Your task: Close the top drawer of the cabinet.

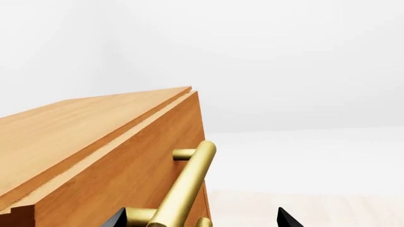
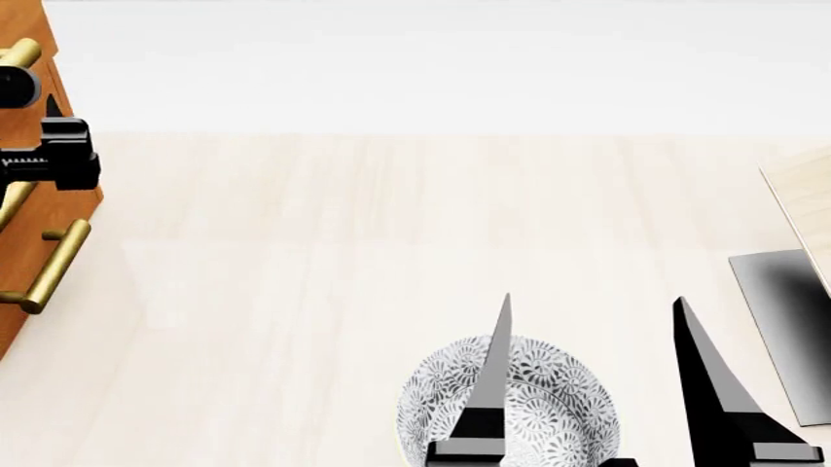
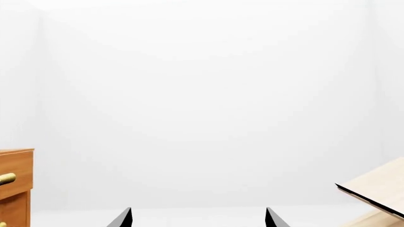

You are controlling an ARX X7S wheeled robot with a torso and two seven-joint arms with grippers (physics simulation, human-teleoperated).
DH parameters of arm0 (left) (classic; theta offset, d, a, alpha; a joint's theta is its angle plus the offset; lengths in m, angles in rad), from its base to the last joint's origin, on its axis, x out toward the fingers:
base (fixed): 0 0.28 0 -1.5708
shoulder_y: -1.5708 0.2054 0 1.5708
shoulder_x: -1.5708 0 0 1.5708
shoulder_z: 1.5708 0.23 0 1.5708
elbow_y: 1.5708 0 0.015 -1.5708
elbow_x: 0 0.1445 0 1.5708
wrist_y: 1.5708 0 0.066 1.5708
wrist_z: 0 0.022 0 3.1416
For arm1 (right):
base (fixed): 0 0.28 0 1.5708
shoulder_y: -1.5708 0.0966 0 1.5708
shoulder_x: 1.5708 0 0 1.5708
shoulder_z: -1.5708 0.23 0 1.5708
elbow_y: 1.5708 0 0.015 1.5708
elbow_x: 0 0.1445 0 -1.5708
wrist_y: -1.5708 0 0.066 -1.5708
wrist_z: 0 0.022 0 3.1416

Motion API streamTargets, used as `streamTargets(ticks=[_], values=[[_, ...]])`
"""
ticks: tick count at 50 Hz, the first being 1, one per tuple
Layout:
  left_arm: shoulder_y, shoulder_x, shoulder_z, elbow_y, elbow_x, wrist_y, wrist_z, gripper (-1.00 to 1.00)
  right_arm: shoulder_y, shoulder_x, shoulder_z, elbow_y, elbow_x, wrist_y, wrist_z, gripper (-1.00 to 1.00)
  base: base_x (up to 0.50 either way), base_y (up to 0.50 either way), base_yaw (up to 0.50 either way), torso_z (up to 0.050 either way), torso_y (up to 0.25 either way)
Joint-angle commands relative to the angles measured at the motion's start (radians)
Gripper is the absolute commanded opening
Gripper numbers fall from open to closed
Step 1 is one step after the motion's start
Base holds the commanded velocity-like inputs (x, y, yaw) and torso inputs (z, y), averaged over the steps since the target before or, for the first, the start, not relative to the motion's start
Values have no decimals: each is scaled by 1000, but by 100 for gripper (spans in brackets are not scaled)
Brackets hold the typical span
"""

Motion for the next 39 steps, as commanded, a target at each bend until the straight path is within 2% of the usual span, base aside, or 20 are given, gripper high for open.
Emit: streamTargets(ticks=[1, 27, 39], values=[[6, -63, -15, 28, -14, -10, -28, 100, 2, 5, -11, 2, -1, -1, 7, 100, 0, 0, 0, 0, 0], [35, -162, -22, 63, -38, -43, -80, 100, 9, 18, -32, 3, 4, 0, 23, 100, 0, 0, 0, 0, 0], [29, -160, -20, 65, -35, -58, -82, 100, 13, 28, -36, 1, 14, 2, 34, 100, 0, 0, 0, 0, 1]])
